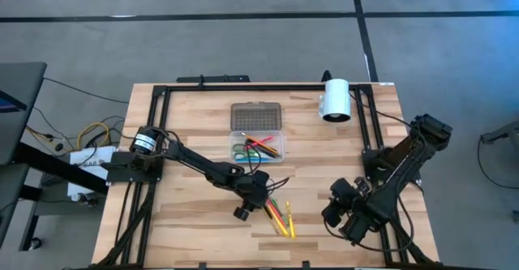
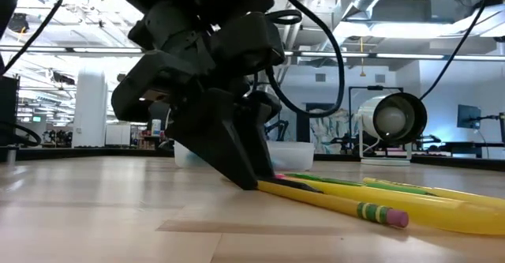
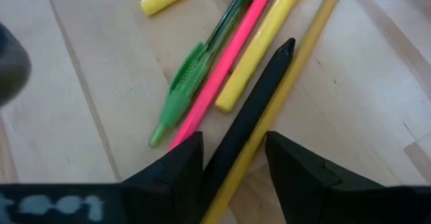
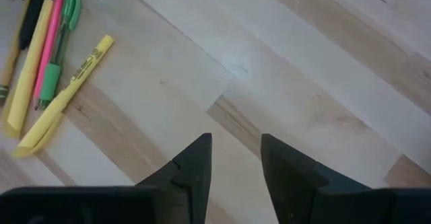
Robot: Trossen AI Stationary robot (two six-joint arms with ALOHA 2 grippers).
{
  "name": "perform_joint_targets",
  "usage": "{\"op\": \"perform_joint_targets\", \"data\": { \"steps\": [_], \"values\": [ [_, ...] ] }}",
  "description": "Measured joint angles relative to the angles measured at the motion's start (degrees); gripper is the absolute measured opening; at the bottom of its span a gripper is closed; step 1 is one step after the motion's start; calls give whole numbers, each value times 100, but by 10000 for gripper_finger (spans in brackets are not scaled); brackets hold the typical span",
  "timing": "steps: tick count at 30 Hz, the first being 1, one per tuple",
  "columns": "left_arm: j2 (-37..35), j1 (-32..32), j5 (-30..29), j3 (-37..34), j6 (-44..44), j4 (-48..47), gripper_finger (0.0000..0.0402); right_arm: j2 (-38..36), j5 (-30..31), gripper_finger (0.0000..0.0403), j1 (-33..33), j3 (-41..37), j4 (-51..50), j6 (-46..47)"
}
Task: Pick & place school supplies into a supply box
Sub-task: Put the black pen into the supply box
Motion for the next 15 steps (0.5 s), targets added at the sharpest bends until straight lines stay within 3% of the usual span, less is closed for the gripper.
{"op": "perform_joint_targets", "data": {
  "steps": [4, 15],
  "values": [
    [-46, -7, -262, 15, -174, -382, 135, 0, -1, 120, -2, 2, -6, -2],
    [-85, 35, -296, 24, -1330, -1133, 73, 0, 3, 120, -84, 4, -51, -14]
  ]
}}
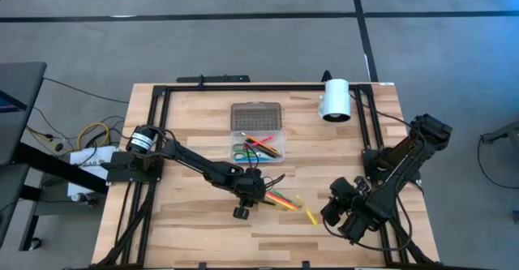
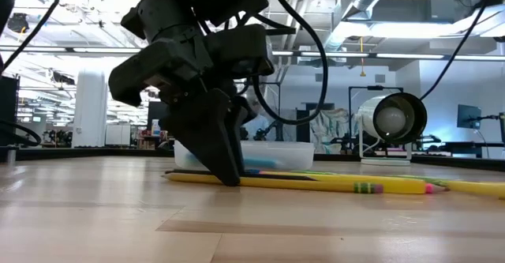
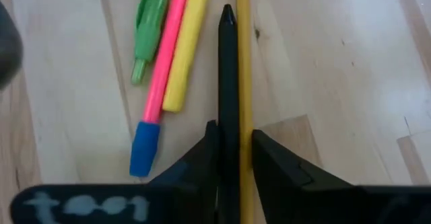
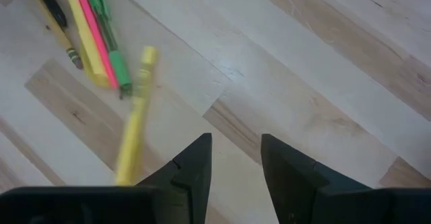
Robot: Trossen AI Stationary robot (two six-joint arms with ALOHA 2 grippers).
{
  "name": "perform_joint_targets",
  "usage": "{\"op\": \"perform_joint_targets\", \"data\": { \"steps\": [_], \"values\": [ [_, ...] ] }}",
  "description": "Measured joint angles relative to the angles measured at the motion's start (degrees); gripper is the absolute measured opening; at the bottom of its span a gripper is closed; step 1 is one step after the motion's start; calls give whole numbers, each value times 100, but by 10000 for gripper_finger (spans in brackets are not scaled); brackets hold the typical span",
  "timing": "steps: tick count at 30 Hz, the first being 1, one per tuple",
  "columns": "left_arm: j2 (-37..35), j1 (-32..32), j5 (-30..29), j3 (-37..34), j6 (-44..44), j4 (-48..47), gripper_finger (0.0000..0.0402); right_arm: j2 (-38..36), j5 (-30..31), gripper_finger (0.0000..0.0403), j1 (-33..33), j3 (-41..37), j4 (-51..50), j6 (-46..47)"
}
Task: Pick & place school supplies into a supply box
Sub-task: Put the black pen into the supply box
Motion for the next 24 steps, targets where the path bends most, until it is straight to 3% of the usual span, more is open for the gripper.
{"op": "perform_joint_targets", "data": {
  "steps": [21, 24],
  "values": [
    [-41, -249, -149, -16, -507, -96, 67, 2, 16, 120, -69, 2, -263, -198],
    [-225, -298, -131, -35, -728, -685, 71, 2, 18, 120, -69, 2, -294, -200]
  ]
}}
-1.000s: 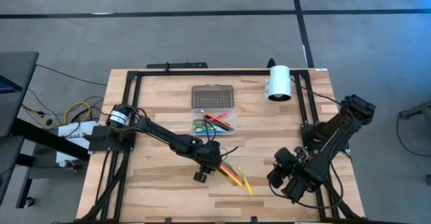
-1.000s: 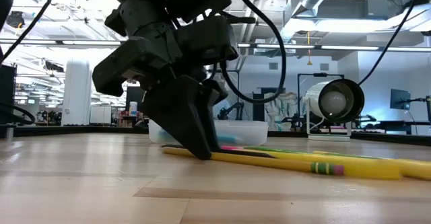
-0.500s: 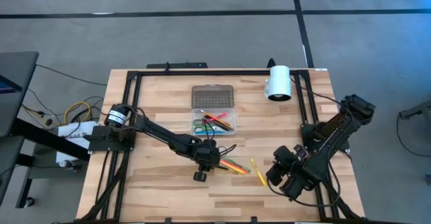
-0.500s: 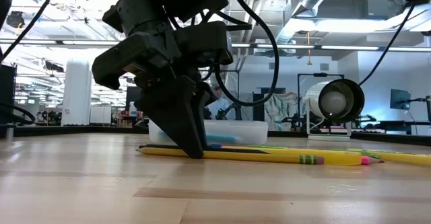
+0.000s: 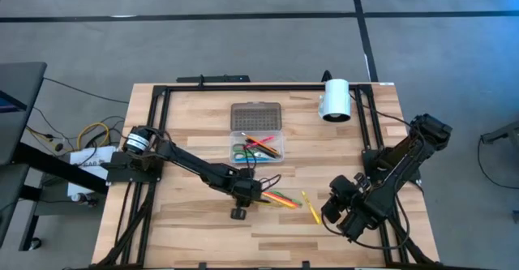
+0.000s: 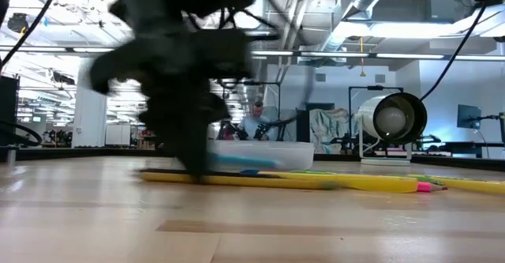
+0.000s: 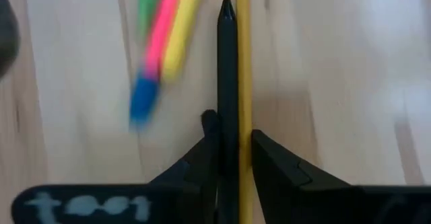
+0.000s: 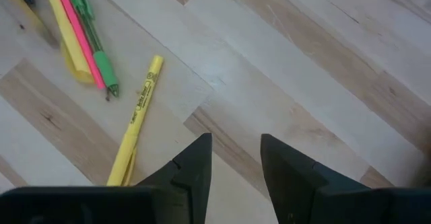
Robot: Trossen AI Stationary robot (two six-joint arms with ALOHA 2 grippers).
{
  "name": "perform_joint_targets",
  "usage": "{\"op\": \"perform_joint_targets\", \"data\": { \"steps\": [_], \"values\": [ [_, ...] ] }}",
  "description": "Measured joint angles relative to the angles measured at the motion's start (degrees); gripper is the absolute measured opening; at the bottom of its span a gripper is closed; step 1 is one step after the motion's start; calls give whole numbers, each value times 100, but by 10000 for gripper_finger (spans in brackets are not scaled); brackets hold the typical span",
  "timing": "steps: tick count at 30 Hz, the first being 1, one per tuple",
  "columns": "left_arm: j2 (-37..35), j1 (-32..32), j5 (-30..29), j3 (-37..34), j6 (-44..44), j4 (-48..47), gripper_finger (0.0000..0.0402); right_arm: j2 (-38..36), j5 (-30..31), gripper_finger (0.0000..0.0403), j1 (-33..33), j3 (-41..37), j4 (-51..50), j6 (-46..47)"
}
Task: Pick & place school supplies into a supply box
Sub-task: Put the black pen into the supply box
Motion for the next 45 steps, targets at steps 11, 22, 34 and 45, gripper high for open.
{"op": "perform_joint_targets", "data": {
  "steps": [11, 22, 34, 45],
  "values": [
    [-925, -89, -632, -237, -157, -3019, 60, 2, 413, 120, -138, 0, -61, -15],
    [-1604, -346, -149, -557, -539, -1669, 60, 2, 435, 120, -339, 0, 178, -306],
    [-2155, -415, -516, -560, -420, -1811, 89, 4, 561, 120, -339, 0, 248, -301],
    [-2428, -458, 181, -553, -399, -1354, 150, 13, 729, 120, -326, 0, 280, -311]
  ]
}}
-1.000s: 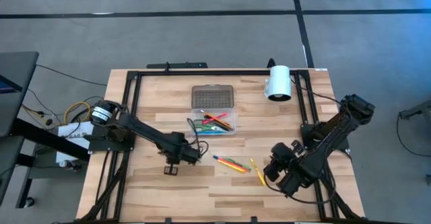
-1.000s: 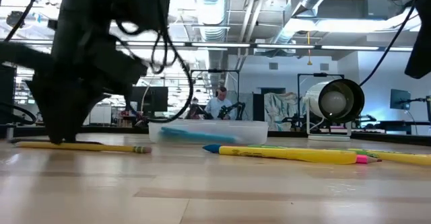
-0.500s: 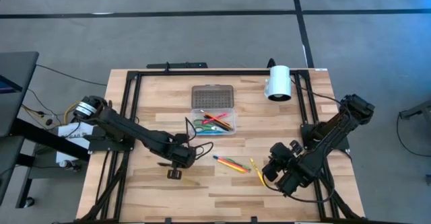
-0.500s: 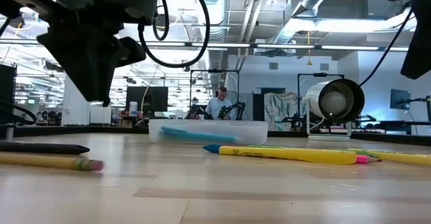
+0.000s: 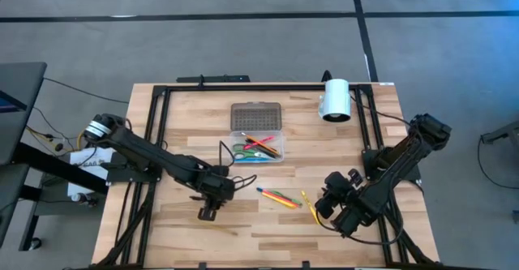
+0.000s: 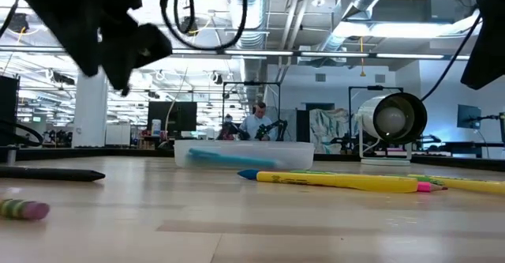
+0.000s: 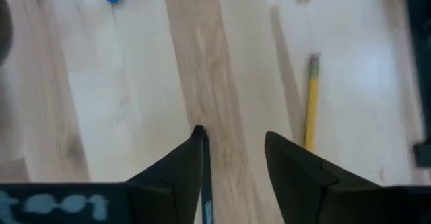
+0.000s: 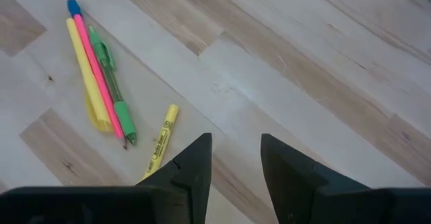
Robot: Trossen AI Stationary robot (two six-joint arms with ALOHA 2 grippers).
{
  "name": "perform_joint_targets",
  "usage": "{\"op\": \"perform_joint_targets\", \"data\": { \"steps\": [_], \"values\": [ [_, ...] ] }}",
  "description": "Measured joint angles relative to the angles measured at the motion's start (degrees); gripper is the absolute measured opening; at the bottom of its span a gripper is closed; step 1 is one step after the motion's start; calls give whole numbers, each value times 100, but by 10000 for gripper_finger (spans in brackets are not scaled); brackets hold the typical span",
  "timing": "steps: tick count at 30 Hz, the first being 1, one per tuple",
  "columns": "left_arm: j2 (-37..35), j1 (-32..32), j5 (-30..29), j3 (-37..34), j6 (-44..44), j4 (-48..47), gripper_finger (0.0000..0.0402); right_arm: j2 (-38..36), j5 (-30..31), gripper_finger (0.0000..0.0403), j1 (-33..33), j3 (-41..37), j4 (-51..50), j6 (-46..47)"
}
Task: Pick & place school supplies into a supply box
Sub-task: Put the black pen into the supply box
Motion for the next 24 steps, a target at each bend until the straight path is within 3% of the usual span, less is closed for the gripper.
{"op": "perform_joint_targets", "data": {
  "steps": [9, 14, 24],
  "values": [
    [-458, 2, -142, 8, -16, -228, 175, 81, 22, 120, -13, -2, 125, -240],
    [-497, 0, -408, -25, 4, -966, 176, 81, 79, 120, -15, -2, 139, -240],
    [-495, -185, -303, -960, -709, -718, 176, 81, 128, 120, -136, -2, 208, -323]
  ]
}}
